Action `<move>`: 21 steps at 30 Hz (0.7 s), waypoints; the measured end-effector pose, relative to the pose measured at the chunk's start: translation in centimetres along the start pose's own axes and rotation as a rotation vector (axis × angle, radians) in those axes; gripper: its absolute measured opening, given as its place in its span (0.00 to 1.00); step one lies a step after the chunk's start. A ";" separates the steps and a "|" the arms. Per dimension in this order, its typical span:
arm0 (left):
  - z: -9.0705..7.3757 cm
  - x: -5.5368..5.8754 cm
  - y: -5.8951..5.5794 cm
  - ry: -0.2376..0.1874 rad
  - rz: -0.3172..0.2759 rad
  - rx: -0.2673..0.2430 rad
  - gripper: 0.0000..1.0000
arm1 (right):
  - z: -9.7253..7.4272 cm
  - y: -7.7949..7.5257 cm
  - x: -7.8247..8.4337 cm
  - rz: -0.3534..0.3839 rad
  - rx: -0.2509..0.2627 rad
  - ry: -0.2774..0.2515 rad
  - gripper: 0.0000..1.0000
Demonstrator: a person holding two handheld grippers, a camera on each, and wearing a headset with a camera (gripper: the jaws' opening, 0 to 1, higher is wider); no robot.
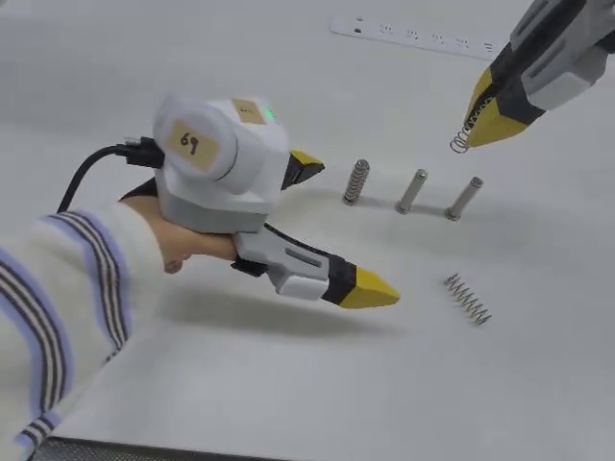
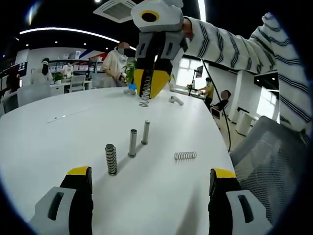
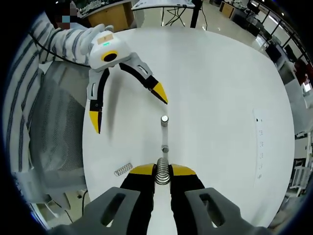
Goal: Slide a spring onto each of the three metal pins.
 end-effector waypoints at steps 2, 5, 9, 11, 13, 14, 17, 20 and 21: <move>0.0 0.0 0.0 0.000 -0.002 -0.002 0.98 | 0.3 -0.3 0.1 -0.009 -0.002 0.005 0.08; 0.0 -0.1 0.1 0.001 0.002 -0.012 0.98 | 0.8 -0.6 0.2 -0.008 -0.009 0.014 0.08; -0.2 -0.2 0.4 0.000 -0.003 -0.020 0.98 | 1.6 -0.9 0.1 -0.015 -0.020 0.020 0.08; -0.2 -0.1 0.4 0.006 -0.005 -0.021 0.98 | 2.1 -1.0 0.1 -0.017 -0.030 0.028 0.08; -0.3 -0.1 0.5 0.009 -0.003 -0.023 0.98 | 2.4 -1.0 0.0 -0.022 -0.037 0.033 0.08; -0.3 -0.1 0.5 0.009 -0.004 -0.024 0.98 | 2.5 -1.0 -0.1 -0.025 -0.039 0.033 0.08; -0.3 -0.1 0.6 0.009 -0.004 -0.025 0.98 | 2.8 -1.1 -0.3 -0.033 -0.042 0.029 0.08; -0.4 -0.1 0.6 0.010 -0.005 -0.022 0.98 | 3.2 -0.9 -0.4 -0.035 -0.052 0.025 0.08; -0.4 -0.1 0.6 0.009 -0.007 -0.020 0.98 | 3.4 -0.8 -0.4 -0.040 -0.056 0.027 0.08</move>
Point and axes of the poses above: the centre of the closed fingertips' face, and the gripper's own axes: z roughly forward along the fingers, y roughly to its left, x roughly out of its underside, the point moved 5 cm from there along -z, roughly backward along the fingers, and after that the axes turned 14 degrees about -z, right-handed, at the moved point
